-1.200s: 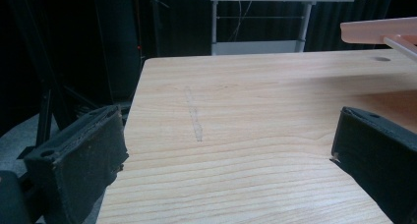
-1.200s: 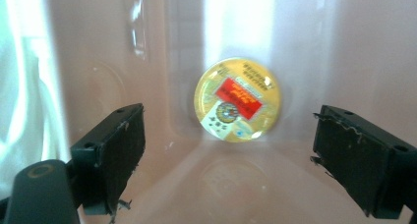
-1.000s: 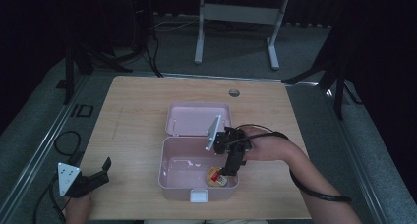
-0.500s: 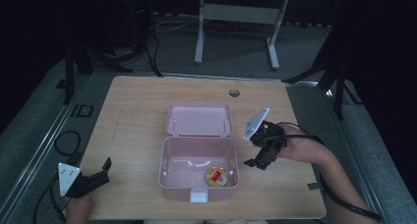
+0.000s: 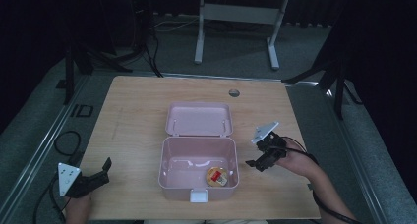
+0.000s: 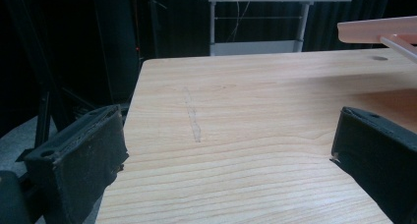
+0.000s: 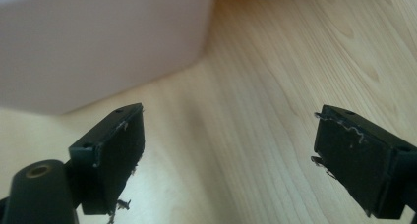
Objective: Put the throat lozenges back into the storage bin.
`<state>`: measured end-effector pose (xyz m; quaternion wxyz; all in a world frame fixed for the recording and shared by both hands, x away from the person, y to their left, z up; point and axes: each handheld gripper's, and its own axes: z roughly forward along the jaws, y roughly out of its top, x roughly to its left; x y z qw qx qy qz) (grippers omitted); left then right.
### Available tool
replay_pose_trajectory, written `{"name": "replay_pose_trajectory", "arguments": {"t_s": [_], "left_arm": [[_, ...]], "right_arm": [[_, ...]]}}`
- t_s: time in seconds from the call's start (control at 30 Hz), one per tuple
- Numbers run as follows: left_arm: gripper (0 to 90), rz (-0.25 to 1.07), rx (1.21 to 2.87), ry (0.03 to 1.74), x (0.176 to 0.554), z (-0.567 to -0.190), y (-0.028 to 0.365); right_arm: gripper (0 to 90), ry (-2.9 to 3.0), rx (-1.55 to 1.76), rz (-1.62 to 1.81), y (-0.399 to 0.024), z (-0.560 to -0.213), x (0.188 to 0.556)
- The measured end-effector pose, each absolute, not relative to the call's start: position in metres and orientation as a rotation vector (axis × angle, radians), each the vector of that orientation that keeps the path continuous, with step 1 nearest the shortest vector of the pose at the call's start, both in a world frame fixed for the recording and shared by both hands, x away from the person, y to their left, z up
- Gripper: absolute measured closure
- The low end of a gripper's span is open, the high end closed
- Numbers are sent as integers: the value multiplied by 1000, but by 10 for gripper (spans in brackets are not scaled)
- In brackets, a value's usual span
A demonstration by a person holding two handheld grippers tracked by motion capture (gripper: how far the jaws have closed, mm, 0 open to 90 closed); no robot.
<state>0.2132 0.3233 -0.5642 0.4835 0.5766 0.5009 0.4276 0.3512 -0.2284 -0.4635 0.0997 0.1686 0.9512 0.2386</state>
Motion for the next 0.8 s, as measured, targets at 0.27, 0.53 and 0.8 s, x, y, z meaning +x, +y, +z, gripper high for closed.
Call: {"name": "replay_pose_trajectory", "arguments": {"t_s": [0.27, 0.53, 0.8], "left_arm": [[4, 1039, 1404, 1219, 213, -564, 324], [4, 1040, 1403, 1217, 213, -564, 324], [4, 1038, 1402, 1216, 213, -564, 323]], "right_arm": [[116, 2596, 697, 896, -250, -505, 357], [111, 2435, 814, 932, -267, -534, 350], [111, 2313, 963, 1004, -297, -545, 346]]}}
